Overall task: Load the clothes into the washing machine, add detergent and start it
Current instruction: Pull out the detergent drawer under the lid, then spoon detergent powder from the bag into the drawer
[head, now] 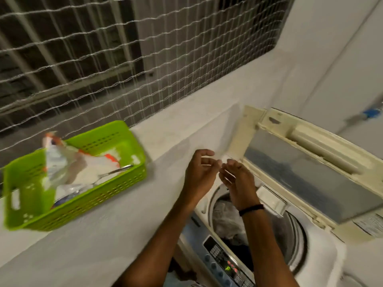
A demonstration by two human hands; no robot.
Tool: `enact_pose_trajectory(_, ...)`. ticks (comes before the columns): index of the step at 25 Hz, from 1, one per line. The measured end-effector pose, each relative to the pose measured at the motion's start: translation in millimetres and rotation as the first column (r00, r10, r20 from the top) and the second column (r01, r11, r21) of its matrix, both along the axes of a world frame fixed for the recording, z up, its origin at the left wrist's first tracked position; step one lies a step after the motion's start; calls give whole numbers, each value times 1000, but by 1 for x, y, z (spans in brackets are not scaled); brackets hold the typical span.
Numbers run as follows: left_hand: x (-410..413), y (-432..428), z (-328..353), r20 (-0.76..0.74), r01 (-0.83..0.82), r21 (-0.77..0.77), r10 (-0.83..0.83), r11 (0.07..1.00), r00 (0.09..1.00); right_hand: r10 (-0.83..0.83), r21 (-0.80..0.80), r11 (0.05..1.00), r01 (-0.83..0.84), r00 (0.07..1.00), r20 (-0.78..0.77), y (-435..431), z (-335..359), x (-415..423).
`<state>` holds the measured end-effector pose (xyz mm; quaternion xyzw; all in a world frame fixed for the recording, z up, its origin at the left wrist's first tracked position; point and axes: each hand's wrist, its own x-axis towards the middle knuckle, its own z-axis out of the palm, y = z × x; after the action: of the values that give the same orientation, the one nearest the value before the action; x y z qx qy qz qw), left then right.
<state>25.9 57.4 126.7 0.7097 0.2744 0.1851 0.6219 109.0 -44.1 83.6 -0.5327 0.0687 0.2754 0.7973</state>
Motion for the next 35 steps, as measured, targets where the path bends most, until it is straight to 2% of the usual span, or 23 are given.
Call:
enact_pose_trajectory(3, -58, 32, 45, 194, -134, 95, 114, 986, 974, 217, 25, 974, -227, 955, 202, 46, 49, -37)
enact_pose_trajectory(5, -96, 52, 65, 303, -248, 122, 202, 961, 931, 359, -32, 926, -377, 847, 393, 74, 80, -60)
enact_pose_trajectory(7, -133, 73, 80, 350, -420, 123, 357, 899, 866, 443, -141, 877, -459, 660, 606, 106, 103, -82)
enact_pose_trajectory(9, -166, 93, 90, 360, -585, 149, 507, 797, 783, 539, -434, 834, -340, 331, 775, 139, 116, -98)
enact_pose_trajectory(10, -181, 104, 93, 360, -647, 169, 564, 744, 743, 600, -548, 793, -266, 180, 780, 157, 121, -105)
enact_pose_trajectory(12, -206, 131, 90, 306, -721, 230, 654, 654, 692, 741, -729, 648, -219, -39, 670, 193, 123, -115)
enact_pose_trajectory(14, -222, 158, 81, 160, -710, 358, 709, 607, 687, 873, -912, 410, 1, -291, 392, 225, 116, -120)
enact_pose_trajectory(16, -231, 179, 70, -45, -607, 456, 698, 651, 715, 911, -940, 211, 269, -404, 89, 245, 106, -120)
enact_pose_trajectory(18, -232, 188, 64, -251, -490, 467, 642, 736, 724, 918, -926, 99, 364, -392, -56, 252, 101, -118)
enact_pose_trajectory(20, -229, 191, 59, -378, -401, 495, 606, 771, 700, 917, -921, 59, 385, -386, -103, 254, 95, -117)
enact_pose_trajectory(24, -226, 190, 63, -441, -347, 573, 636, 742, 633, 930, -945, 49, 323, -360, -74, 251, 97, -118)
enact_pose_trajectory(25, -227, 189, 65, -439, -354, 575, 643, 738, 628, 938, -959, 61, 278, -346, -40, 249, 102, -119)
enact_pose_trajectory(27, -228, 186, 68, -425, -367, 572, 647, 734, 633, 953, -970, 147, 196, -290, 86, 242, 116, -119)
enact_pose_trajectory(29, -229, 183, 71, -409, -382, 563, 649, 733, 641, 954, -944, 275, 183, -172, 244, 234, 129, -119)
enact_pose_trajectory(31, -228, 181, 74, -379, -402, 557, 654, 726, 655, 934, -914, 357, 190, -62, 352, 229, 136, -119)
enact_pose_trajectory(33, -225, 180, 78, -312, -431, 565, 666, 703, 678, 912, -903, 401, 152, 23, 409, 228, 140, -118)
enact_pose_trajectory(35, -219, 179, 81, -243, -466, 567, 678, 679, 693, 909, -904, 403, 141, 57, 414, 228, 137, -115)
